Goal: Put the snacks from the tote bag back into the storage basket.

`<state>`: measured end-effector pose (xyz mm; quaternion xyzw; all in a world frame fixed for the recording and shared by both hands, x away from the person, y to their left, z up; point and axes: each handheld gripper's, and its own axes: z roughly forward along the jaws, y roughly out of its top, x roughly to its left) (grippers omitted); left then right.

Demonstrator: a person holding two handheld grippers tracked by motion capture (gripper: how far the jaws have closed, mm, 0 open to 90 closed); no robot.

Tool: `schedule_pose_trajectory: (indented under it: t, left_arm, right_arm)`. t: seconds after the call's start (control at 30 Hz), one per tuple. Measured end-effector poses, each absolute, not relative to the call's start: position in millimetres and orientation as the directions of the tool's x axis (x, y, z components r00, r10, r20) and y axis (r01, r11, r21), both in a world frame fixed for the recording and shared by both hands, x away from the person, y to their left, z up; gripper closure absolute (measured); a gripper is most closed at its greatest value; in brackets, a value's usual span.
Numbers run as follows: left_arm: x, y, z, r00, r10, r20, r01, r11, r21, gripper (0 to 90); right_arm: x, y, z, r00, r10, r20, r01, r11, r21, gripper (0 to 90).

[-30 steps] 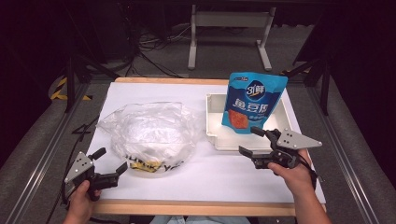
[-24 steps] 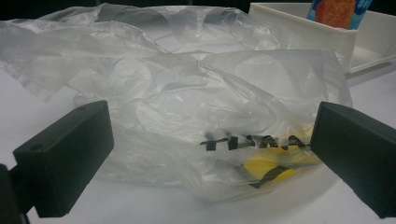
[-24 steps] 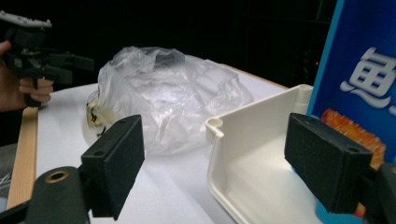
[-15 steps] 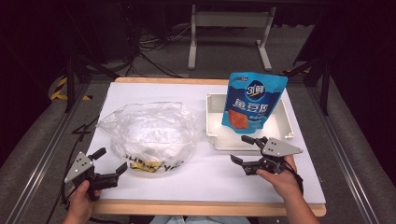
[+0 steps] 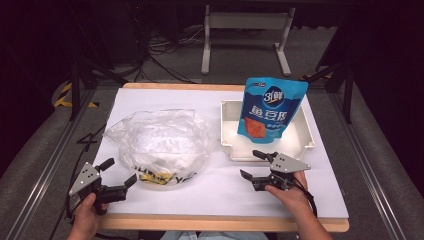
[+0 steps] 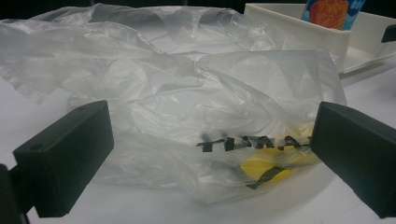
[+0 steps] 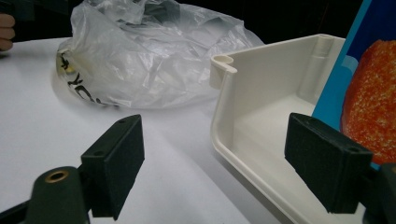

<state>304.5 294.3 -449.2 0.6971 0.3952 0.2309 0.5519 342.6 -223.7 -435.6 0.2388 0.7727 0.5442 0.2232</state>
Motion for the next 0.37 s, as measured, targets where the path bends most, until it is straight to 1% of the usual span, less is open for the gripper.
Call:
schedule_pose_trajectory:
  t: [0.37]
  left_arm:
    - [305.6, 293.7, -451.7, 0.568, 0.815, -0.109, 0.285, -0.070, 0.956, 0.2]
  right_arm:
    - [343.8, -224.3, -437.9, -0.770, 0.635, -0.068, 0.134, 0.265, 0.955, 20.8]
